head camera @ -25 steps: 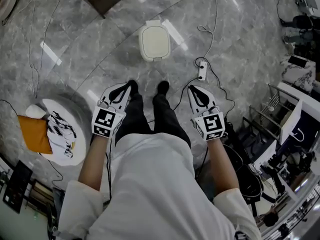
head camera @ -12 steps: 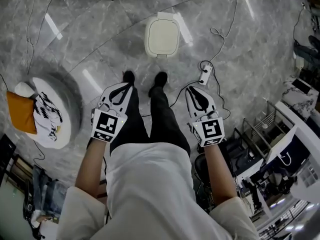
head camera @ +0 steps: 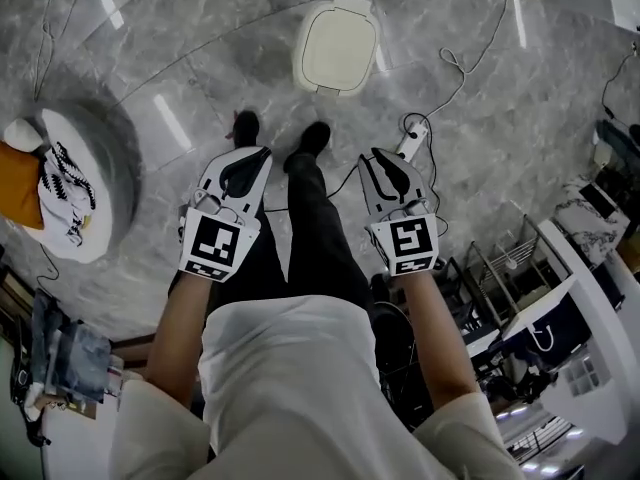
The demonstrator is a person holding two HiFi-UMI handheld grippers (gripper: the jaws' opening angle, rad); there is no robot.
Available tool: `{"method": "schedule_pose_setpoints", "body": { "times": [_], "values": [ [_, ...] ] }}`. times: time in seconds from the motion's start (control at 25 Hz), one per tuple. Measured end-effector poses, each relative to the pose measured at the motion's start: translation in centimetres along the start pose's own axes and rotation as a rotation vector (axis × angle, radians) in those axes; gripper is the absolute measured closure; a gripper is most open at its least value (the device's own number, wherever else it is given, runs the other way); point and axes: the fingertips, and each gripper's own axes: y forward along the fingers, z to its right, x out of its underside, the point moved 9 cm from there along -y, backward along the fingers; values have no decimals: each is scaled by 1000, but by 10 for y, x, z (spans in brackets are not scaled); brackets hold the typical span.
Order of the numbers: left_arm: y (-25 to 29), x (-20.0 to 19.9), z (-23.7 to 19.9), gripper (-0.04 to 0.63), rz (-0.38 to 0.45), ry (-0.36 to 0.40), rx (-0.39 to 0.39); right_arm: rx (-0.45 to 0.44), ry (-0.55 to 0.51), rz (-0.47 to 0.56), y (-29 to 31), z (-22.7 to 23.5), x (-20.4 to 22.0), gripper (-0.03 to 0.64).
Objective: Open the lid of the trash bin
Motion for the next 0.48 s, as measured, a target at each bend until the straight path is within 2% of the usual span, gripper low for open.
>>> {"method": "schedule_pose_setpoints", "body": {
  "times": [0.08, 0.32, 0.48],
  "values": [
    [7, 5, 1, 577, 1, -13, -2, -19, -24, -22, 12, 1, 3, 518],
    [19, 24, -4, 577, 0, -54, -12, -22, -111, -63, 47, 5, 16, 509],
    [28, 40, -10, 577, 2, -95, -31, -11, -193, -98, 75, 3, 27, 481]
  ]
}}
